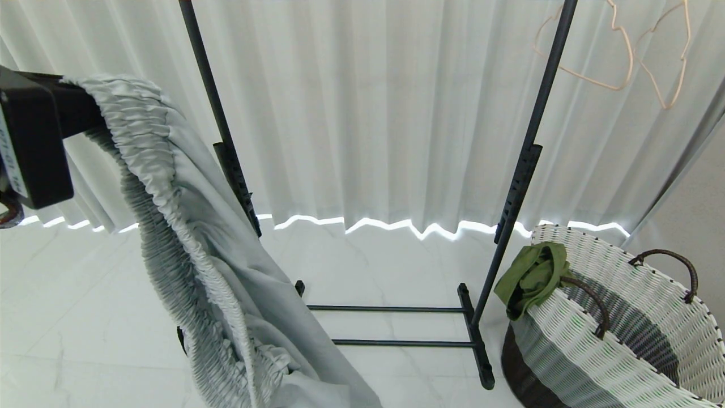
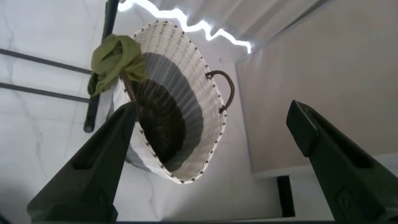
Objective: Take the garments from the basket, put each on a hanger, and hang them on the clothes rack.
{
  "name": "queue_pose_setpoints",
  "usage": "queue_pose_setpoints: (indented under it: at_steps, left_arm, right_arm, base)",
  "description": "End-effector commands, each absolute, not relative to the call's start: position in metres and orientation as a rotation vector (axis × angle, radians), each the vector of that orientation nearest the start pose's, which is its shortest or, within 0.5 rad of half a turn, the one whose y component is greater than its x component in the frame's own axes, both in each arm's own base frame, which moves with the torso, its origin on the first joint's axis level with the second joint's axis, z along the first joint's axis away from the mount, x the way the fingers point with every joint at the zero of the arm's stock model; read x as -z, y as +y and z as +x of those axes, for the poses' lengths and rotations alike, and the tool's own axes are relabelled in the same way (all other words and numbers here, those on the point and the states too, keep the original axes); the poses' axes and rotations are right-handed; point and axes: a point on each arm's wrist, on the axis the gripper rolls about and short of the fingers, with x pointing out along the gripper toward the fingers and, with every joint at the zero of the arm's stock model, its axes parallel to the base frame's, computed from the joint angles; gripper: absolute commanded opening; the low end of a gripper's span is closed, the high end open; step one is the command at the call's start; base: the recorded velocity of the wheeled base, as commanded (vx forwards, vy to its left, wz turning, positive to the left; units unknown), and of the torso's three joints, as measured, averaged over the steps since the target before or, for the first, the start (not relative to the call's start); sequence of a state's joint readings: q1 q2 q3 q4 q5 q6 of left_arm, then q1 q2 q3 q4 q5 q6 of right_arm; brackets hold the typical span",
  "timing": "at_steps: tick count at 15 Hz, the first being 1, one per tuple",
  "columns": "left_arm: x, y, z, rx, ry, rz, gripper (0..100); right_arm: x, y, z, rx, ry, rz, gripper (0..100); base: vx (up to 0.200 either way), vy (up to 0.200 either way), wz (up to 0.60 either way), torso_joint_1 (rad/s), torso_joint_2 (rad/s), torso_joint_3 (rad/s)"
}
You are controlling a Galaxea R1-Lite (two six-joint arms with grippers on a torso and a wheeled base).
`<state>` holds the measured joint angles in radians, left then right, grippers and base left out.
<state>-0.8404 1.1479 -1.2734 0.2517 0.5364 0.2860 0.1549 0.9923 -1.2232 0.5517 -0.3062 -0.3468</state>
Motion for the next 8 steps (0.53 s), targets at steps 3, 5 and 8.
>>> queue_pose_setpoints:
  at_steps: [3, 5, 8]
  left_arm:
    - [-0.3595, -0.0920, 0.0978, 0.315, 0.041, 0.368, 0]
    - [-0.3603, -0.0918, 0.0976, 0.314, 0.038, 0.368, 0]
    - [-0.3612, -0.0901, 0.0961, 0.314, 0.033, 0.365, 0]
  right_arm:
    - [-0.3353, 0.0061, 0.0834, 0.094, 0.315, -0.449, 100]
    - [-0.3355, 0.0058, 0.0829, 0.097, 0.314, -0.450, 100]
    - [-0.3356, 0.0051, 0.0830, 0.105, 0.314, -0.447, 100]
  base:
    - [0.000, 0.000, 0.00, 0.000, 0.00, 0.000]
    - [0.000, 0.000, 0.00, 0.000, 0.00, 0.000]
    - [0.000, 0.000, 0.00, 0.000, 0.00, 0.000]
